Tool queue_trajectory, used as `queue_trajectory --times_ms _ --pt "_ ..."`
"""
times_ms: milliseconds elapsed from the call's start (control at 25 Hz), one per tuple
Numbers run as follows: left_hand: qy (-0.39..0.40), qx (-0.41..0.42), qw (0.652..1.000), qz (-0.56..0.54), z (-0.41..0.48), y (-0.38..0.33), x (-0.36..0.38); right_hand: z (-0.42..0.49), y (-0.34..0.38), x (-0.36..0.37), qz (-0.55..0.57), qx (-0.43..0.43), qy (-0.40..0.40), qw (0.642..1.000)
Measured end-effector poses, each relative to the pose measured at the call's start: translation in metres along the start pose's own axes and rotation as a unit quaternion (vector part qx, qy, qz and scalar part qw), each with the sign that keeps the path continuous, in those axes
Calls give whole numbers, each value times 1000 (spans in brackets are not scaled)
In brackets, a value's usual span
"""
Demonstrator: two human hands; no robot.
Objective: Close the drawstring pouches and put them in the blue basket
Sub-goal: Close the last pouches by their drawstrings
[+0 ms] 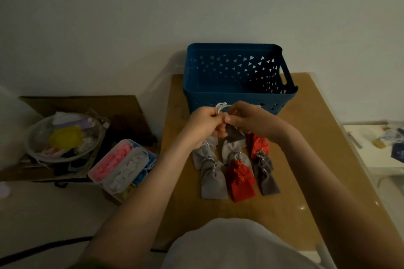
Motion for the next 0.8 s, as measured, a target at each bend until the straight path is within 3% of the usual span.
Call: queue_trajectory --times_ms 120,240,400,560,800 --pt "-26 -7 1000 -13 0 -1 -10 -1 0 2 -27 -19 -39 999" --pt "-13 -34 999 -19 1 5 -10 -2 4 -3 71 -38 -129 988" --pt "2 -38 996 -76 6 10 -7 2 -1 21 194 -40 -95 976" --pt "-49 -25 998 -30 15 12 -16 -1 -10 22 298 -27 -123 946" --pt "80 -37 982 -168 17 13 -5 -3 -31 24 324 44 -126 936"
Point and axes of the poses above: each hand's wrist, its own z-axis towards the middle knuckle, its own x-axis out of the palm, y = z × x, the point moved 9 cm from there along z, towards the middle knuckle, and after that the axes turned 13 degrees about -x, right-handed, at the moved point
